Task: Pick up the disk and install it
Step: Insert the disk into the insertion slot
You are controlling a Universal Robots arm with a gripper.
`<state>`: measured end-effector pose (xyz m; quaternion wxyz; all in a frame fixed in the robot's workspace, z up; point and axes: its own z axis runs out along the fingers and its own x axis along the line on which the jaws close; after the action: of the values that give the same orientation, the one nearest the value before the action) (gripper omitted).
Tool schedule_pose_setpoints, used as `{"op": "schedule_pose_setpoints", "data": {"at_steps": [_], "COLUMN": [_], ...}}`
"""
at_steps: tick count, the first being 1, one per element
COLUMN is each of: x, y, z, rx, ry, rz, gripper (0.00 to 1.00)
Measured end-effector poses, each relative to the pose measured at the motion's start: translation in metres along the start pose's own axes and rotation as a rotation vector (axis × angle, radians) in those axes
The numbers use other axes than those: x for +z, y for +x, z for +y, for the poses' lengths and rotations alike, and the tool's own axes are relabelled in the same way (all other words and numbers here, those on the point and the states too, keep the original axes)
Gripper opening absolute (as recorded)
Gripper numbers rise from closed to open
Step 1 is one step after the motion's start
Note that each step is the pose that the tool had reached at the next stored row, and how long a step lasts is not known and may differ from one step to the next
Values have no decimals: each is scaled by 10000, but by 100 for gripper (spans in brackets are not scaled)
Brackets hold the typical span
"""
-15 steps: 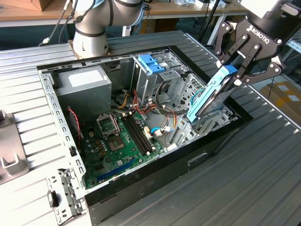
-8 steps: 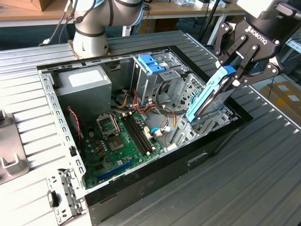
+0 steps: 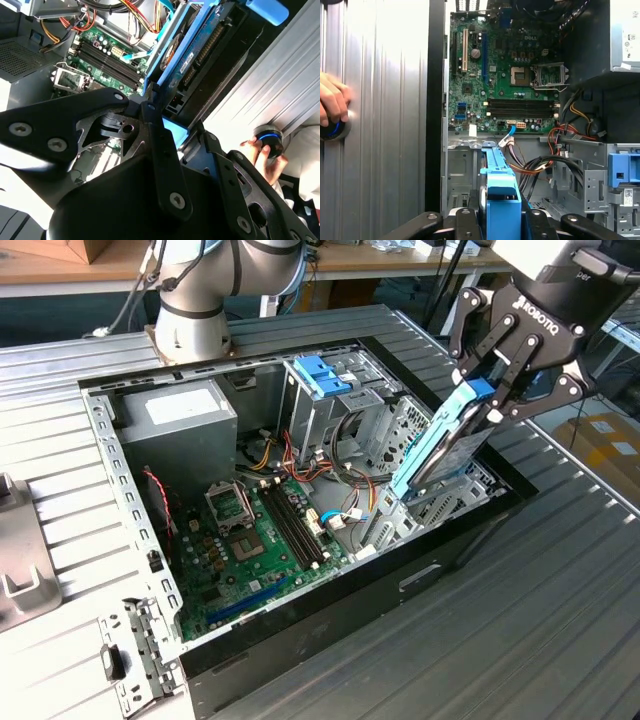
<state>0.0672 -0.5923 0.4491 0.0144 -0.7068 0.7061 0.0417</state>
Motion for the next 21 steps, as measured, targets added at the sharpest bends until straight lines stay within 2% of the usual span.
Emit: {"op": "schedule_pose_setpoints", "data": {"at_steps": [3, 4, 8, 13, 21], "x": [17, 121, 286, 330, 353], "y": [0, 9, 22, 25, 27], "z": [-1, -23, -34, -36, -37], "rx": [0, 0, 0, 0, 0], "ry": [0, 0, 0, 0, 0], "rz": [2, 3, 4, 3, 3], "gripper": [37, 37, 37, 37, 37]}}
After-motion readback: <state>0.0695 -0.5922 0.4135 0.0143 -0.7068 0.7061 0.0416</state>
